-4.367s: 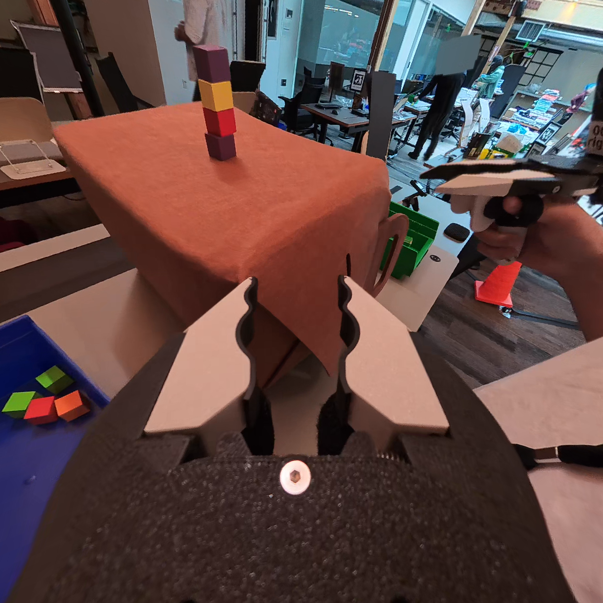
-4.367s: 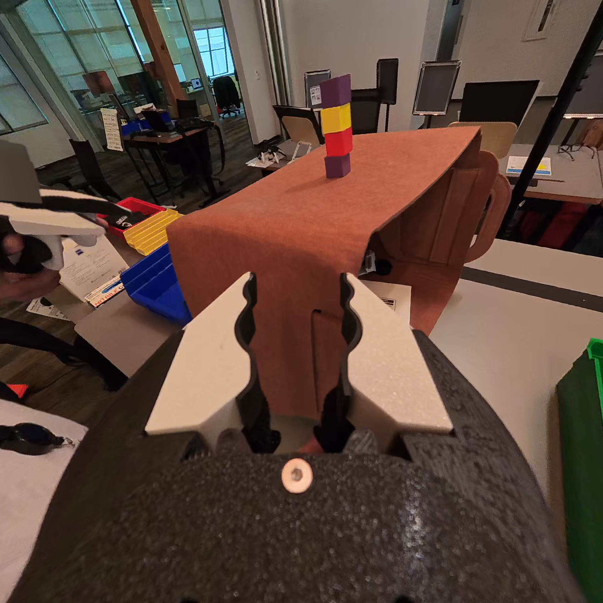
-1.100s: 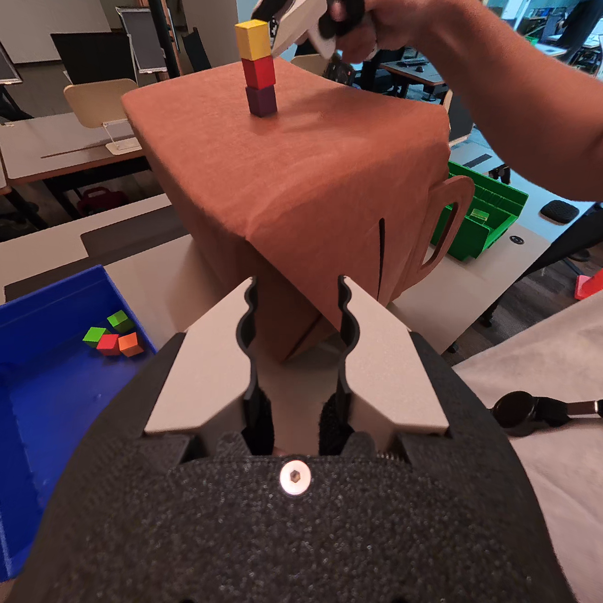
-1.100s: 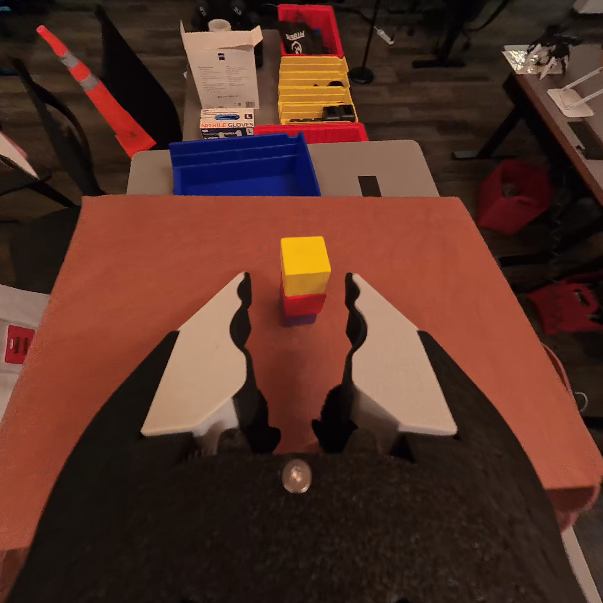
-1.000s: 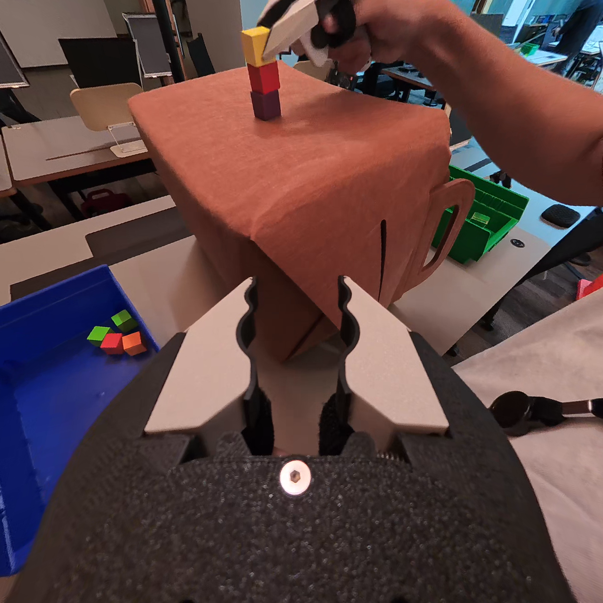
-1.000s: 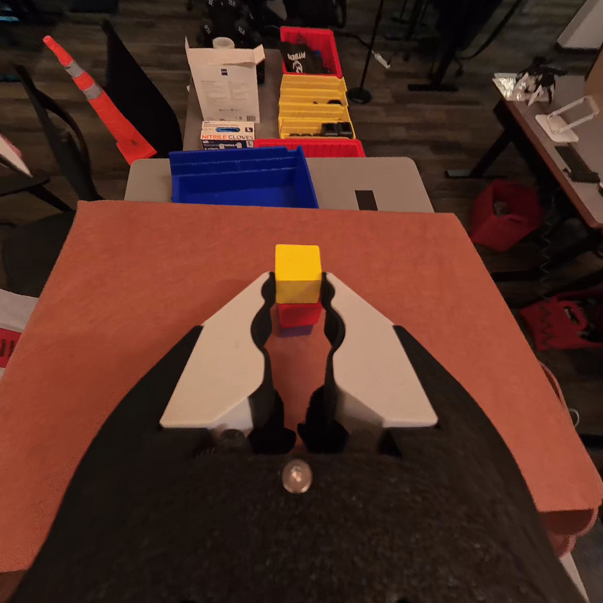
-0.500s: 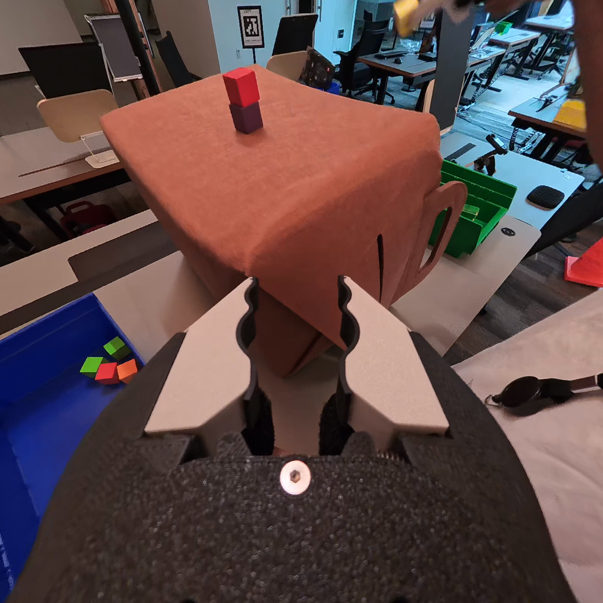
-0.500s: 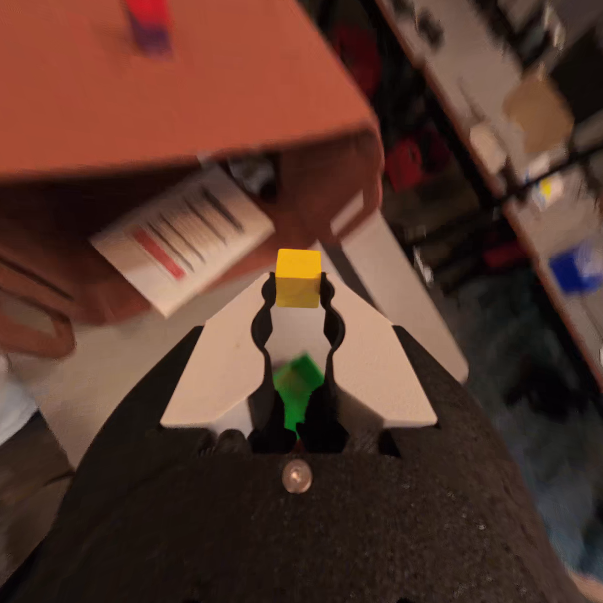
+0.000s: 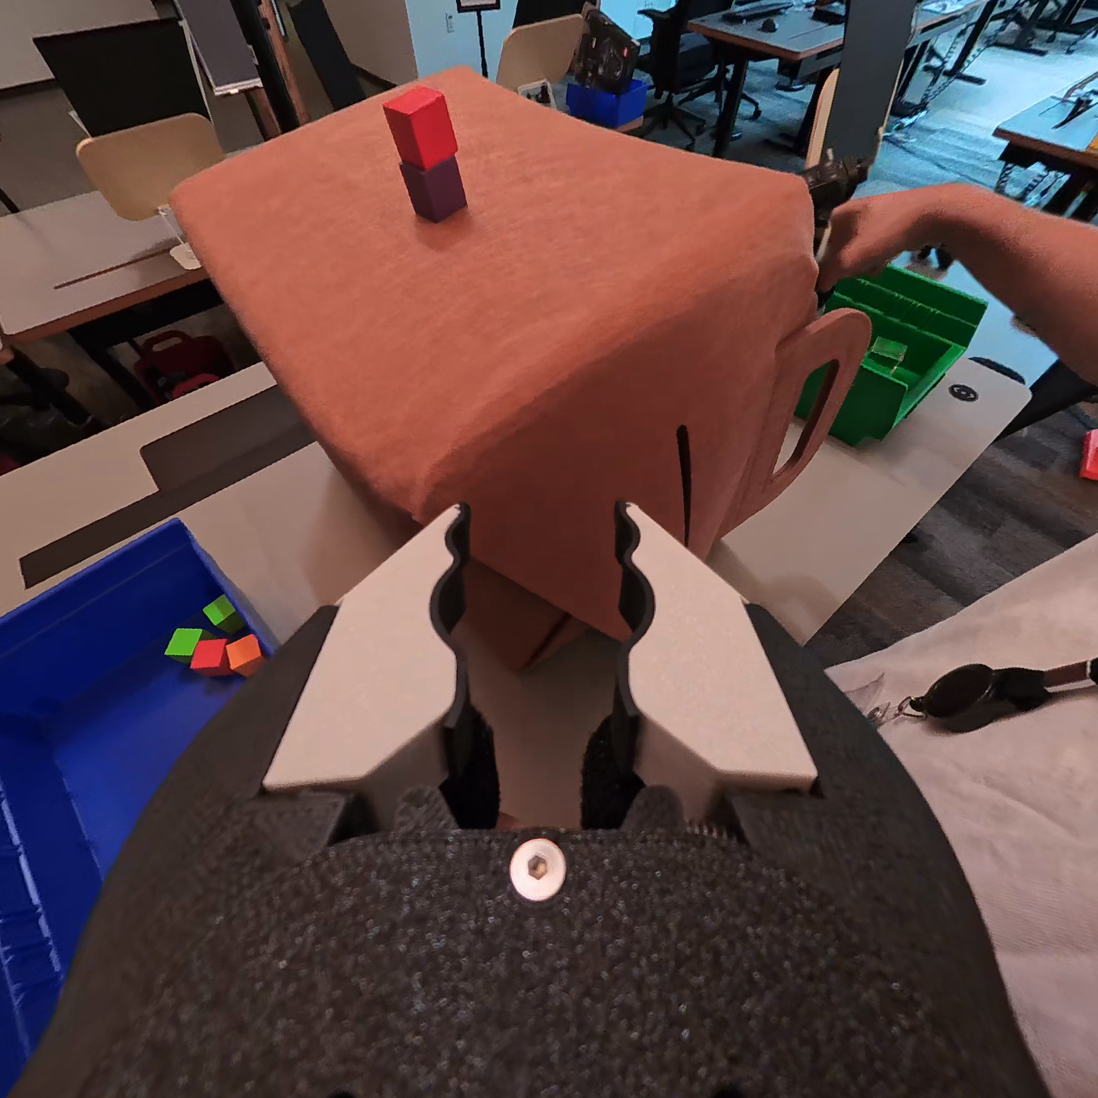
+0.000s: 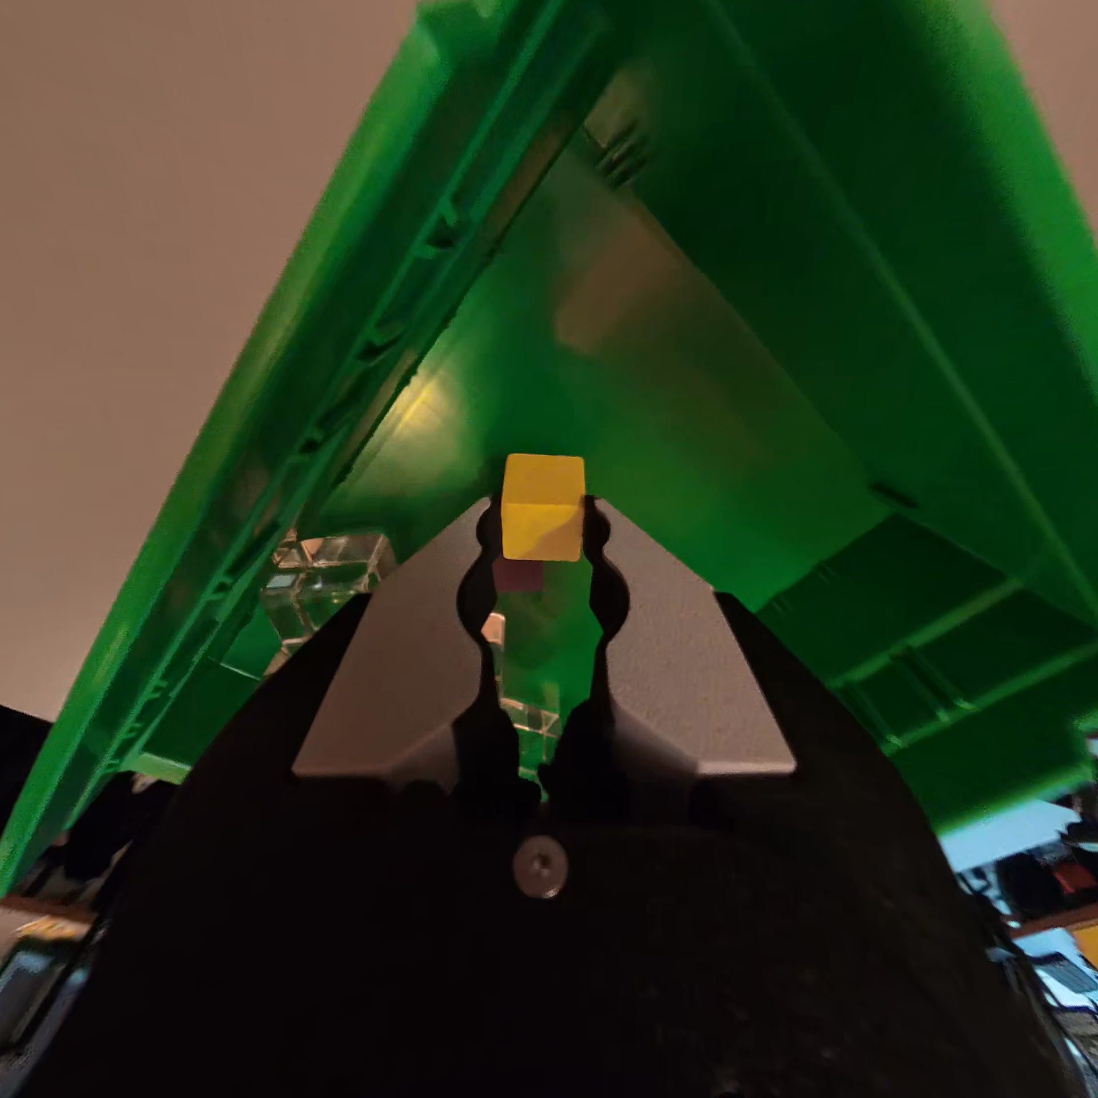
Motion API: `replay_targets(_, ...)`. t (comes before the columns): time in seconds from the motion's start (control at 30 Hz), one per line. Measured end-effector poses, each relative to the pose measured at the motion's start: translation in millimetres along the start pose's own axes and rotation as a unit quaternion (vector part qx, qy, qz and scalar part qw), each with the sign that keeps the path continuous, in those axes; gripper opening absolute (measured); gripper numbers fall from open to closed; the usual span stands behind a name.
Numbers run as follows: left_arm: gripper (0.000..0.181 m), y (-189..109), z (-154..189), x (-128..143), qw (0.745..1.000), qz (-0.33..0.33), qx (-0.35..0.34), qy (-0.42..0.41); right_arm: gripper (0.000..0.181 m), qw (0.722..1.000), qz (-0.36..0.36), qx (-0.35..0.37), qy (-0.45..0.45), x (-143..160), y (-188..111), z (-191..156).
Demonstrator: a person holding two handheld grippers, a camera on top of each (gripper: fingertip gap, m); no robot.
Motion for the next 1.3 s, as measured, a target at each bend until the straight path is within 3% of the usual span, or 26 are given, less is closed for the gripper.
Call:
replay_targets(0.23, 0.050, -0.7, 8.2, 5.9, 1.000, -0.011, -0.009, -0.009, 0.026, 0.999, -0.009, -0.031, -0.002, -10.4, 18.2, 3.1)
replay_targets(0.37, 0.050, -3.0, 10.0, 9.1, 1.000, -0.009, -0.011, -0.014, 0.043, 1.000, 0.009, -0.014, 0.007, -1.5, -8.1, 7.3)
replay_targets(0.43, 0.050, -5.8, 9.6, 11.8, 1.000, -0.009, -0.018, -0.015, 0.046, 0.998, 0.048, 0.022, 0.023, 5.4, -53.7, 9.4)
replay_targets(0.53, 0.050, -11.1, 8.8, 16.3, 1.000, -0.003, -0.020, -0.020, 0.050, 0.977, 0.207, 0.053, -0.001, -4.6, -155.1, -13.6)
replay_targets(0.6, 0.050, -14.5, 7.2, 19.2, 0.999, 0.001, -0.024, -0.022, 0.051, 0.933, 0.350, 0.014, -0.081, -26.0, -223.7, -55.8)
replay_targets(0.67, 0.050, -17.9, 5.9, 22.4, 0.999, 0.005, -0.027, -0.021, 0.053, 0.871, 0.448, -0.051, -0.193, -48.4, -277.8, -109.3)
replay_targets(0.7, 0.050, -19.5, 5.4, 24.1, 0.999, 0.007, -0.027, -0.021, 0.053, 0.845, 0.474, -0.067, -0.238, -60.3, -299.2, -132.6)
replay_targets(0.77, 0.050, -22.0, 5.6, 28.0, 0.999, 0.011, -0.024, -0.022, 0.054, 0.822, 0.489, -0.056, -0.288, -89.9, -328.9, -166.9)
replay_targets(0.9, 0.050, -23.6, 7.5, 35.3, 0.999, 0.019, -0.018, -0.024, 0.061, 0.828, 0.452, -0.038, -0.329, -157.4, -342.7, -199.4)
replay_targets(1.03, 0.050, -26.2, 8.0, 42.2, 0.999, 0.028, -0.015, -0.027, 0.056, 0.842, 0.415, -0.064, -0.340, -195.7, -334.7, -210.9)
replay_targets(1.1, 0.050, -27.0, 6.5, 46.2, 0.999, 0.027, -0.016, -0.030, 0.046, 0.849, 0.399, -0.048, -0.344, -204.1, -327.6, -212.5)
replay_targets(1.17, 0.050, -28.0, 4.2, 49.2, 0.999, 0.027, -0.017, -0.033, 0.026, 0.836, 0.416, -0.053, -0.355, -204.4, -327.5, -215.5)
replay_targets(1.3, 0.050, -27.4, -1.3, 49.6, 0.999, 0.028, -0.011, -0.034, 0.026, 0.807, 0.468, -0.069, -0.353, -180.9, -341.3, -208.2)
Point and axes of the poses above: each gripper's, where its closed fingertips meet, y out along the fingers, x out of its underside, z = x × y across the jaws, the point moved 10 cm from there along -y, back along the fingers, and after that the axes turned 13 degrees about -z, right-handed, at the moved point
